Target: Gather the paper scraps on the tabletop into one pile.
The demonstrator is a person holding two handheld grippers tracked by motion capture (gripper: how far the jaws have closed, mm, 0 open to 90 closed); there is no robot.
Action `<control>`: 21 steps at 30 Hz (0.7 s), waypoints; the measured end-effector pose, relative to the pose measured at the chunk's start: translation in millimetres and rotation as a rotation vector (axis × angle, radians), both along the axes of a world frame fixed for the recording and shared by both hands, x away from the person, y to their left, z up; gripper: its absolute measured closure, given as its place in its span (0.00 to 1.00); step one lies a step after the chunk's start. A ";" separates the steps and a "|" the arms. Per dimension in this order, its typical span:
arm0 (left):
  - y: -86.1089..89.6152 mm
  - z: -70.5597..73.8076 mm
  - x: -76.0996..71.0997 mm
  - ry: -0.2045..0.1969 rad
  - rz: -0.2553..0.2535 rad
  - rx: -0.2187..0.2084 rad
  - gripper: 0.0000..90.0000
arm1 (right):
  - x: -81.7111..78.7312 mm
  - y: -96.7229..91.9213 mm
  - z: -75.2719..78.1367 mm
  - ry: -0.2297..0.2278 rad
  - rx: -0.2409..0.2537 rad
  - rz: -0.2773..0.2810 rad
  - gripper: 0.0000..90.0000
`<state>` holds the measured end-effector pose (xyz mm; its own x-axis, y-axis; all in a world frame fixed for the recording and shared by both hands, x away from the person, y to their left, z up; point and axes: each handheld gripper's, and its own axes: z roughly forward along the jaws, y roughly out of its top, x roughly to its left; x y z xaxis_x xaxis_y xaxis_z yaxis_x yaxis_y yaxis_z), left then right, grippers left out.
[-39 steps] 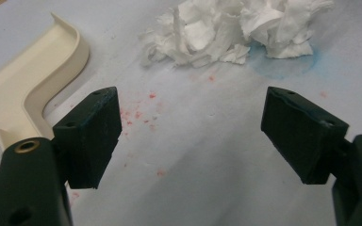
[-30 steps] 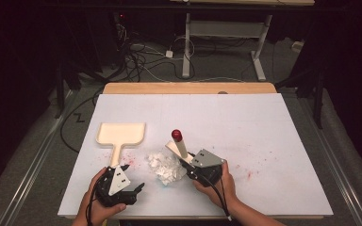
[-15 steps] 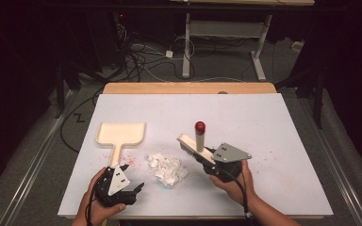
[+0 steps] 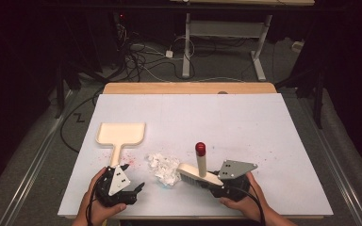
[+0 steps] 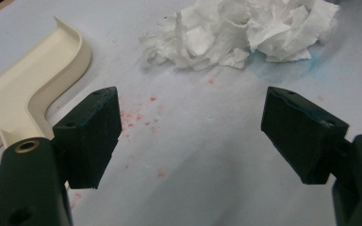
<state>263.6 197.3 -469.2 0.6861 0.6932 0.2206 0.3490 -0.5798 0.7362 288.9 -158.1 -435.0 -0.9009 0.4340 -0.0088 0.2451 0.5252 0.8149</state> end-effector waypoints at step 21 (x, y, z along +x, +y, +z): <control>1.2 -1.7 0.7 0.010 0.001 0.003 0.22 | 29.1 44.9 -6.1 -0.067 0.041 0.006 0.76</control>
